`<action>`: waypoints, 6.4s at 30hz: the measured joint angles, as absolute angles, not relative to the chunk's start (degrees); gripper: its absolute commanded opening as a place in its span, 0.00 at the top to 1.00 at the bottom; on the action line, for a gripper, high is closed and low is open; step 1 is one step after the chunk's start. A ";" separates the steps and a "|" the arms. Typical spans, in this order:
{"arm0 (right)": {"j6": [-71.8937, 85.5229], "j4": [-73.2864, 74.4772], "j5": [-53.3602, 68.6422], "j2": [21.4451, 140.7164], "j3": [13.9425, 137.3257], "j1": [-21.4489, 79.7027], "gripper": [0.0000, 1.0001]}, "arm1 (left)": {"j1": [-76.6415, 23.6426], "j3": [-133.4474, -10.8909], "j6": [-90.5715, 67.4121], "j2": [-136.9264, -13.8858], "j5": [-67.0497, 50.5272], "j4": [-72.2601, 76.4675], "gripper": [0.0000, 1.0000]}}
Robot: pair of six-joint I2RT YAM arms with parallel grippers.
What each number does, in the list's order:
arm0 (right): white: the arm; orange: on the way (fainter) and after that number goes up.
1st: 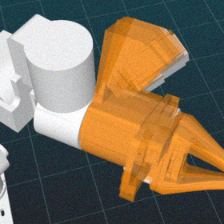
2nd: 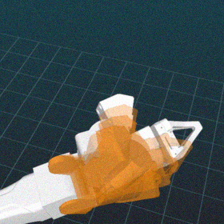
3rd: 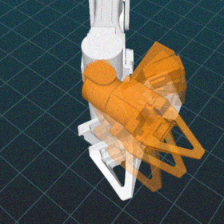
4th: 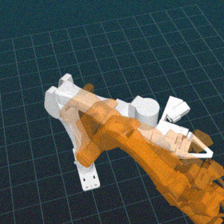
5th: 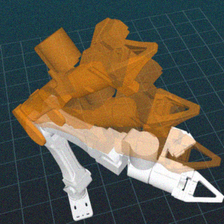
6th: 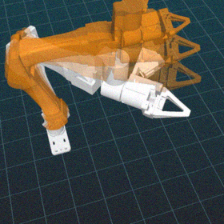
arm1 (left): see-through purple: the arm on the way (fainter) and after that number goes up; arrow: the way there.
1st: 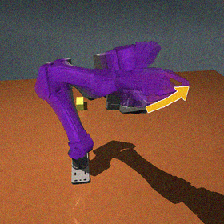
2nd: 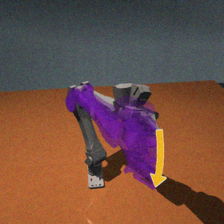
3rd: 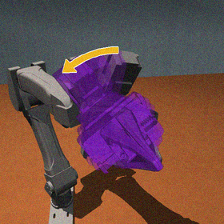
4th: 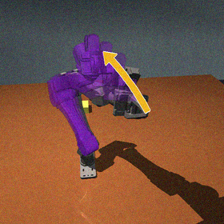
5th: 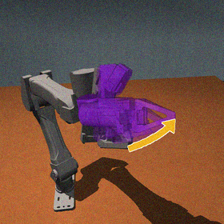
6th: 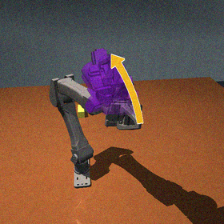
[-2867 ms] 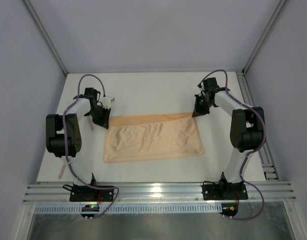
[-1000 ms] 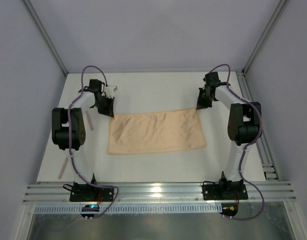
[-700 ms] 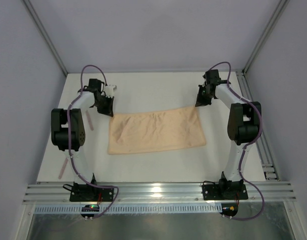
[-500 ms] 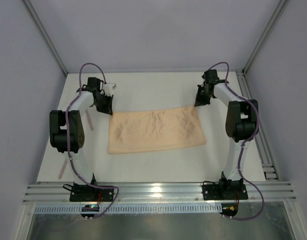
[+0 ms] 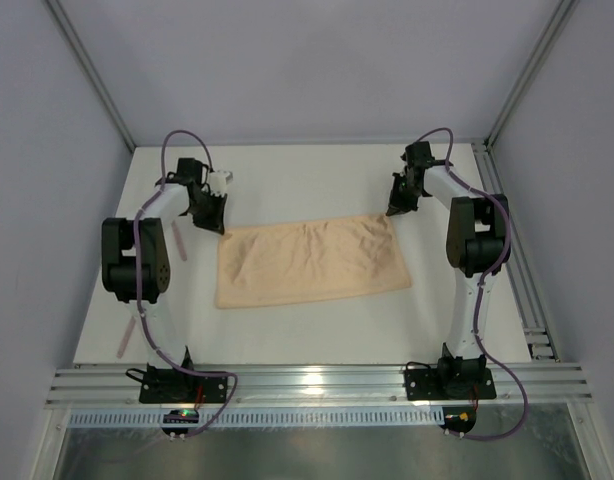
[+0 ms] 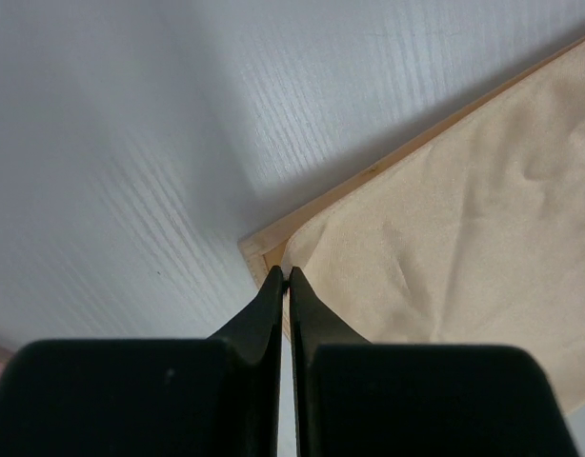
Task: Fold the napkin into a case and place the utensils inside
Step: Fold the rectangle-folded napkin at the center of the board, then smooth out the rectangle-folded napkin at the center of the board, then pick up the rectangle-folded napkin from the center of the board, then fold the rectangle-folded napkin at the center of the board.
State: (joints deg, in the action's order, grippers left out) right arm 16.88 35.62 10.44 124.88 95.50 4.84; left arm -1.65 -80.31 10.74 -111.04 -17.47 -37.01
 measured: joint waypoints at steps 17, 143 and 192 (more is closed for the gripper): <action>16.73 36.21 9.63 122.21 96.12 4.86 0.45 | -1.65 -80.34 10.87 -111.79 -12.25 -37.08 0.51; 25.80 29.82 15.18 93.69 51.53 5.39 0.52 | -0.25 -68.84 12.34 -102.02 -14.55 -49.21 0.56; 19.27 39.00 13.15 93.86 58.22 -5.04 0.97 | -6.35 -73.06 8.47 -109.78 -20.43 -45.69 0.73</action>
